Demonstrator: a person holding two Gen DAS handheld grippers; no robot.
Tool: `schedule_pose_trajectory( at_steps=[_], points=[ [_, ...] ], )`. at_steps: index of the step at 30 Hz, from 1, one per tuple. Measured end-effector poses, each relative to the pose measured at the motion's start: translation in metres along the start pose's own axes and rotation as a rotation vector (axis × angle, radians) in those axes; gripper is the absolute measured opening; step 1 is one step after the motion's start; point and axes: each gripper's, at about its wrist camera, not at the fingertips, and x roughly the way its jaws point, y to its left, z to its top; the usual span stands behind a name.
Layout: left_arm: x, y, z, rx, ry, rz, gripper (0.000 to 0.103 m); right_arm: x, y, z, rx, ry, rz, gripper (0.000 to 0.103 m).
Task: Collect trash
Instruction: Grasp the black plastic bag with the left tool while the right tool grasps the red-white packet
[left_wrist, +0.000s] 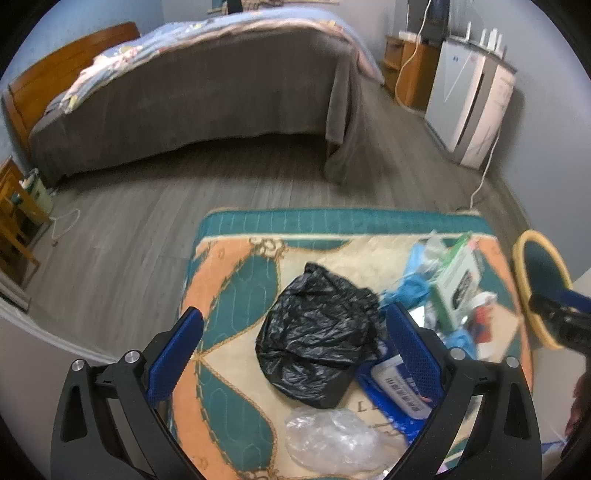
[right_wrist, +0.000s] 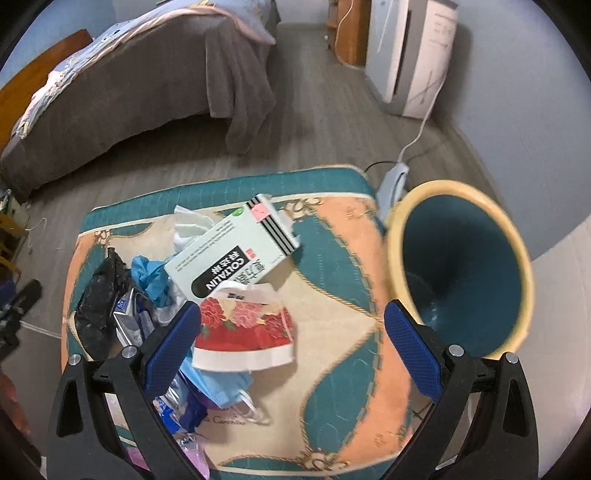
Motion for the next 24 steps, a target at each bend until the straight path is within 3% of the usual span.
schedule_pose_trajectory(
  at_steps=[9,11,13,16,17,18,19,20,21,24],
  points=[
    [0.058,-0.01,-0.01,0.07,0.115,0.07,0.097,0.035,0.029,-0.001,-0.066,0.074,0.066,0.095],
    [0.069,-0.009,-0.013,0.064,0.137,0.07,0.096,0.04,0.035,-0.002,-0.076,0.086,0.078,0.09],
    [0.078,-0.011,-0.014,0.058,0.148,0.062,0.096,0.047,0.039,-0.004,-0.081,0.105,0.077,0.076],
    [0.091,-0.014,-0.017,0.064,0.163,0.053,0.093,0.056,0.043,-0.006,-0.095,0.141,0.084,0.063],
    [0.094,-0.014,-0.018,0.06,0.177,0.032,0.083,0.058,0.043,-0.007,-0.1,0.155,0.085,0.06],
    [0.099,-0.014,-0.019,0.05,0.195,0.012,0.069,0.06,0.044,-0.009,-0.104,0.173,0.1,0.049],
    [0.102,-0.013,-0.02,0.042,0.211,0.0,0.065,0.061,0.045,-0.011,-0.106,0.188,0.111,0.038],
    [0.103,-0.013,-0.022,0.041,0.22,-0.006,0.061,0.06,0.045,-0.013,-0.108,0.198,0.125,0.036],
    [0.103,-0.012,-0.023,0.049,0.217,-0.003,0.047,0.058,0.045,-0.014,-0.111,0.192,0.133,0.03],
    [0.1,-0.007,-0.022,0.057,0.211,0.02,0.024,0.047,0.039,-0.01,-0.105,0.164,0.148,0.019]
  ],
)
